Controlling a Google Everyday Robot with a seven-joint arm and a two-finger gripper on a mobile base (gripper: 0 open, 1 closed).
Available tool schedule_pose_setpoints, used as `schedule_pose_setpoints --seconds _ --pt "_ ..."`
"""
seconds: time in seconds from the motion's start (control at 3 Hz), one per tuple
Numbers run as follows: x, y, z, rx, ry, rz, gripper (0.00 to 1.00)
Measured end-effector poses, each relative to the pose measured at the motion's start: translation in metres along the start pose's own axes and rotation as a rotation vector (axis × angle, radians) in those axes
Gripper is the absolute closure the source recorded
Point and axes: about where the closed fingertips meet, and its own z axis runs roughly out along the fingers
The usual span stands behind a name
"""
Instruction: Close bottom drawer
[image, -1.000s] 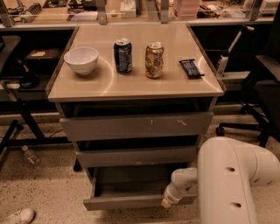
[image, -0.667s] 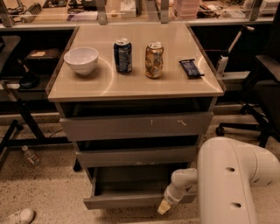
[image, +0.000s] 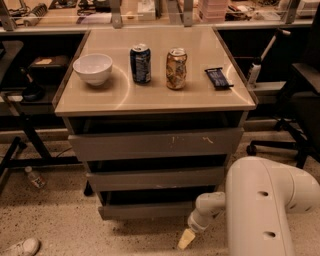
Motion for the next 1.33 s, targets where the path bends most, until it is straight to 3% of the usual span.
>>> schedule_pose_setpoints --seconds 1.33 --pt "-0.0001 0.0000 0.0000 0.000 0.000 0.000 0.89"
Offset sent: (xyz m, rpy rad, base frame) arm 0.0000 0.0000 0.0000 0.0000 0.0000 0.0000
